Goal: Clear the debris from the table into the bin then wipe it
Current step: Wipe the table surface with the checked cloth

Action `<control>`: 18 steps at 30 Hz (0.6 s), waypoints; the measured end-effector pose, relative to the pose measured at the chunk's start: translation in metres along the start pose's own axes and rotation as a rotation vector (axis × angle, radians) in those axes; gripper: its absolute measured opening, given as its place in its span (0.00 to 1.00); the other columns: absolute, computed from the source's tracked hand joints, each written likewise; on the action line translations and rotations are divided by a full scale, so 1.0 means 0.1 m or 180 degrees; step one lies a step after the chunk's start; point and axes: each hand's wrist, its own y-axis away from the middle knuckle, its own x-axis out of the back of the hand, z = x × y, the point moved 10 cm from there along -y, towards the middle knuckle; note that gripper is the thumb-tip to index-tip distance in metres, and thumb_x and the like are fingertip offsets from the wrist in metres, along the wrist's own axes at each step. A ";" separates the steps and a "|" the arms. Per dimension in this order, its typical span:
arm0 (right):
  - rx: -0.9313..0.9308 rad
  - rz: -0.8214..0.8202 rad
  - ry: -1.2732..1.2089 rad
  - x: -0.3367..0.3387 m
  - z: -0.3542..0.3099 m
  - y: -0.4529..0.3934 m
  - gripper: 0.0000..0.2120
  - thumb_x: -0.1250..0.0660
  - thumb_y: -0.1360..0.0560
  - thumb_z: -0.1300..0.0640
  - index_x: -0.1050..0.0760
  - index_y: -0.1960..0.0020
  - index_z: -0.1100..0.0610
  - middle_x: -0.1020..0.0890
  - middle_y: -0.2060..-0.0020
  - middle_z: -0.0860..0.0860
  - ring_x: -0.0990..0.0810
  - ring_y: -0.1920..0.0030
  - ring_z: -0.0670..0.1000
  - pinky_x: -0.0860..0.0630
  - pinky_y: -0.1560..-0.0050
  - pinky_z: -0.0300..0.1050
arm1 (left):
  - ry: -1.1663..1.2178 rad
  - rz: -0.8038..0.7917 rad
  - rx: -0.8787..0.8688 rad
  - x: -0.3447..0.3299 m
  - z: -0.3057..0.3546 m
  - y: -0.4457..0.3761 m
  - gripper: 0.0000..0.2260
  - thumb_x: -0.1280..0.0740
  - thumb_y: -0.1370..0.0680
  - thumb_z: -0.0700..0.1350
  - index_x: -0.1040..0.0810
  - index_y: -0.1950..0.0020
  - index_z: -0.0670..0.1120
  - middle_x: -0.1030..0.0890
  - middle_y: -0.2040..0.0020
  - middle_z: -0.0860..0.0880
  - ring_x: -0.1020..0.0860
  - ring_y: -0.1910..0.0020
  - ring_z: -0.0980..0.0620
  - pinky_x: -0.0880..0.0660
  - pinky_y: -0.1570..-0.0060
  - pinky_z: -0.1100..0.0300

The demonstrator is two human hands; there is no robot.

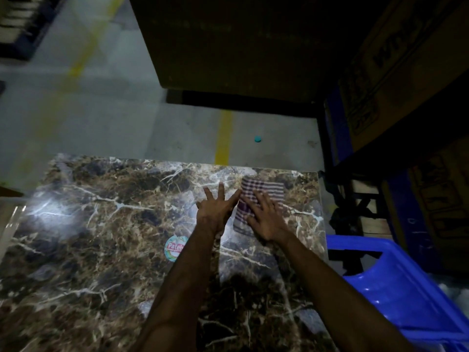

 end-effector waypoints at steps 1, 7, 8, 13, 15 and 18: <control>0.0148 -0.0014 0.0023 0.00 0.03 0.07 0.32 0.57 0.20 0.32 0.50 0.17 0.36 0.53 0.16 0.48 0.58 0.17 0.56 0.57 0.20 0.61 | 0.0014 0.0004 0.0030 -0.02 -0.01 -0.02 0.37 0.40 0.15 0.46 0.65 0.20 0.65 0.59 0.16 0.39 0.52 0.24 0.19 0.30 0.38 0.26; -0.0395 0.0226 0.0176 0.28 0.47 0.01 0.31 0.55 0.20 0.31 0.52 0.18 0.34 0.51 0.16 0.48 0.55 0.16 0.56 0.51 0.20 0.63 | -0.0113 0.0085 0.0087 -0.07 0.02 -0.07 0.29 0.44 0.13 0.48 0.57 0.18 0.62 0.56 0.17 0.37 0.50 0.24 0.18 0.30 0.38 0.26; -0.0536 0.0281 0.0129 0.31 0.46 -0.08 0.32 0.55 0.20 0.31 0.53 0.18 0.35 0.52 0.16 0.49 0.55 0.17 0.57 0.53 0.20 0.63 | -0.0112 0.0074 0.0111 -0.07 0.02 -0.07 0.29 0.45 0.13 0.48 0.57 0.18 0.62 0.56 0.17 0.37 0.50 0.24 0.18 0.31 0.38 0.26; -0.0377 0.0237 -0.0026 0.13 0.05 -0.25 0.29 0.54 0.17 0.35 0.54 0.17 0.36 0.57 0.16 0.49 0.61 0.17 0.57 0.58 0.20 0.63 | -0.0096 0.0096 0.0136 -0.10 0.00 -0.10 0.30 0.44 0.13 0.48 0.57 0.18 0.63 0.56 0.17 0.37 0.49 0.24 0.19 0.30 0.39 0.27; -0.0139 0.0221 0.0014 0.02 -0.01 0.00 0.27 0.51 0.15 0.38 0.53 0.17 0.36 0.57 0.16 0.47 0.63 0.17 0.54 0.59 0.20 0.60 | -0.0137 0.0112 0.0123 -0.12 0.00 -0.10 0.31 0.42 0.14 0.47 0.58 0.18 0.63 0.56 0.17 0.37 0.48 0.24 0.18 0.29 0.39 0.27; 0.0052 0.0231 0.0256 -0.08 0.22 0.52 0.27 0.50 0.15 0.38 0.52 0.18 0.35 0.55 0.16 0.44 0.62 0.17 0.51 0.57 0.20 0.56 | -0.0153 0.0022 0.0072 -0.11 0.01 -0.11 0.30 0.44 0.13 0.48 0.59 0.18 0.62 0.58 0.17 0.37 0.51 0.24 0.19 0.30 0.38 0.27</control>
